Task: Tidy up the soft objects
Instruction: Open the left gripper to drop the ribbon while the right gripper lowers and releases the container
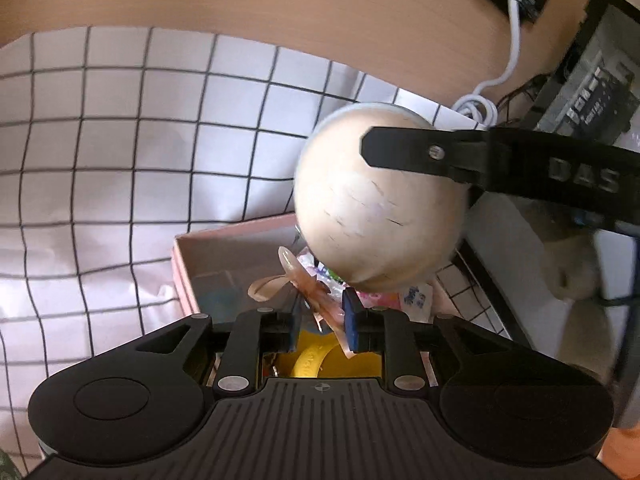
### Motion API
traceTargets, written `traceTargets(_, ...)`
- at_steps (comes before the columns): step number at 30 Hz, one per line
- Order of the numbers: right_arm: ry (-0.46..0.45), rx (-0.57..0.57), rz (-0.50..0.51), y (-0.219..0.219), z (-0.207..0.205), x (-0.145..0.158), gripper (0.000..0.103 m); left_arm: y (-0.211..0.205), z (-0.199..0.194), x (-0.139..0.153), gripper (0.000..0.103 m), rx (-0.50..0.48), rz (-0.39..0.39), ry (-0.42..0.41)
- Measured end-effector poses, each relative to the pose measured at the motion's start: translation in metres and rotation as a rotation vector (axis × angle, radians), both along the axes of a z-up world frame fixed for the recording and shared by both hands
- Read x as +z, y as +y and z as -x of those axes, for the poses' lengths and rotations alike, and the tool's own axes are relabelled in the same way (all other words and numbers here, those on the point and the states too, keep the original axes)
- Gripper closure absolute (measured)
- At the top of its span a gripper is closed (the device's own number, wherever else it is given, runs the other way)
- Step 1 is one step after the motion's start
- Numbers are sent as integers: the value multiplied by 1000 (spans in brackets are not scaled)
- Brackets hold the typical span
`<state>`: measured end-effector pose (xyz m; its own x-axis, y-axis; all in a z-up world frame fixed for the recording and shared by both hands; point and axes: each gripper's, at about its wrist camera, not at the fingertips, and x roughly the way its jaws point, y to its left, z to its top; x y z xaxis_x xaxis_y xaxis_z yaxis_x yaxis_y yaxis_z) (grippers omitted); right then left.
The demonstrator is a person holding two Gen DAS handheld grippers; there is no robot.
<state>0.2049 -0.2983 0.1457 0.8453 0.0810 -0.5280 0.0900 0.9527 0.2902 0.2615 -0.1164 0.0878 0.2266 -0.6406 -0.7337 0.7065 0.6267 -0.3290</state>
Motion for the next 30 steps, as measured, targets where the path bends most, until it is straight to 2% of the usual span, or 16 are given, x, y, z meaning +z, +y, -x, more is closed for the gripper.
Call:
traceTargets(2,6,12,-40,-2,-5,-1,67,1,-1,-1,79,8,1,3)
traceTargets(6,-17,34,-132,-3,-7,2,67,-7,5,-6,78,-19,-18,-42)
traceTargets(9,-1,50,-114,3,-11,2,67,-15,13,-6,78,-57,-36,-65)
traceTargets(13,53,4,-77,-3,-14,-9,67,-15,17,0,78,-80,-62,-106)
traceTargets(16,106,-43,-61,-9,-17,-22,67,-5,17,8,78,-46,-55,-133)
traceTargets(18,112,-54,-106,-14,-17,-29,67,2,14,14,78,-13,-38,-143)
traceTargets(21,99,-60,-120,-13,-16,-29,67,13,11,21,78,13,14,-144)
traceTargets(25,71,-61,-52,-4,-12,-13,67,21,8,25,78,33,93,-93)
traceTargets(30,45,1,12,5,-8,-2,67,38,-4,40,78,152,189,-70)
